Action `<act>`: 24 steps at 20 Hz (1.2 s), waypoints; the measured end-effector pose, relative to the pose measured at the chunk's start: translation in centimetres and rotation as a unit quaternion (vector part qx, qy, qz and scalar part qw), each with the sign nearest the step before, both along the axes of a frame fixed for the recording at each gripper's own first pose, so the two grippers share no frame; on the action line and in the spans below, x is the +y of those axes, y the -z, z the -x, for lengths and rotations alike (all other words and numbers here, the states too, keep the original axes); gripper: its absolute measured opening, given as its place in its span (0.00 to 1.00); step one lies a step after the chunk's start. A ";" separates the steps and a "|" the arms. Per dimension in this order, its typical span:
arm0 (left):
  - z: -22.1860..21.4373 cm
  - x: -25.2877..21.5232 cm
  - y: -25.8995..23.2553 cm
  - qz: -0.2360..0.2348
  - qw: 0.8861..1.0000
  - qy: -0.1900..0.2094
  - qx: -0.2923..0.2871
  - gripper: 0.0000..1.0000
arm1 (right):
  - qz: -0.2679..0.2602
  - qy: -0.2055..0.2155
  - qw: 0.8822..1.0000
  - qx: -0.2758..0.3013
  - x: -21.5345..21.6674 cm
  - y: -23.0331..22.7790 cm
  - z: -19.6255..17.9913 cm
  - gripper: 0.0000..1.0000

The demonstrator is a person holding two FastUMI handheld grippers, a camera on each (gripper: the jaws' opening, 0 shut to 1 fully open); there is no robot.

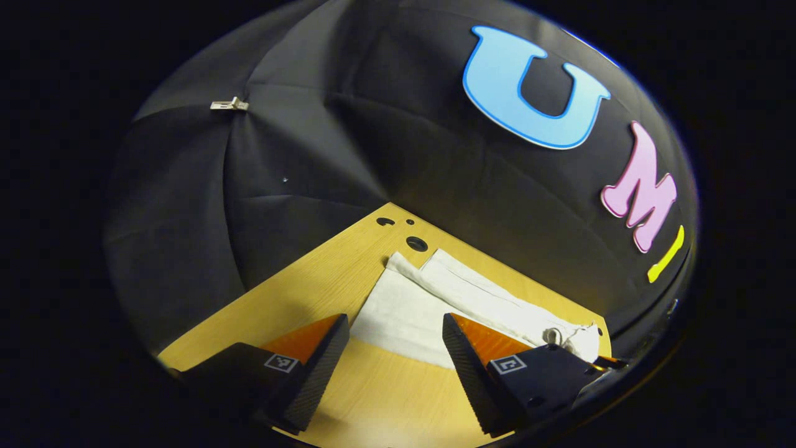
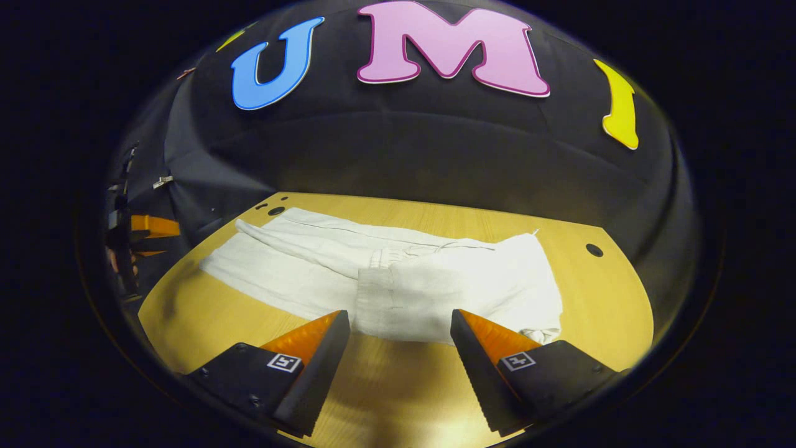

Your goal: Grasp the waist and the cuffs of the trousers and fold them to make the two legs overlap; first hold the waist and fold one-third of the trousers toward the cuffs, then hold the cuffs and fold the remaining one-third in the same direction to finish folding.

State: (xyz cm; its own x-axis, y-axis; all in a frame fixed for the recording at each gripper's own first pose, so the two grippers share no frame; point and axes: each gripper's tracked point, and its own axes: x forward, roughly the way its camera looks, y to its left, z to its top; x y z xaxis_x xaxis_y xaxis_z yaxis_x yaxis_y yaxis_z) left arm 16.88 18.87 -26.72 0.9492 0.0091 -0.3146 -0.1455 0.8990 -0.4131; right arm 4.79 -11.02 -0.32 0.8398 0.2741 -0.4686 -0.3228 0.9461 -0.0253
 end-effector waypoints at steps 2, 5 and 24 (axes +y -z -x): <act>-2.8 -0.2 1.5 0.010 1.000 0.003 0.017 0.96 | 0.006 0.002 1.000 0.006 -1.5 -0.6 1.6 1.00; -5.8 -0.7 3.5 -0.020 0.999 0.009 0.044 0.96 | 0.021 0.013 1.000 0.008 -4.0 -1.2 4.4 1.00; -9.0 -3.9 8.3 -0.196 0.972 0.055 0.121 0.88 | -0.007 0.099 0.994 0.052 -10.3 -1.3 12.2 0.98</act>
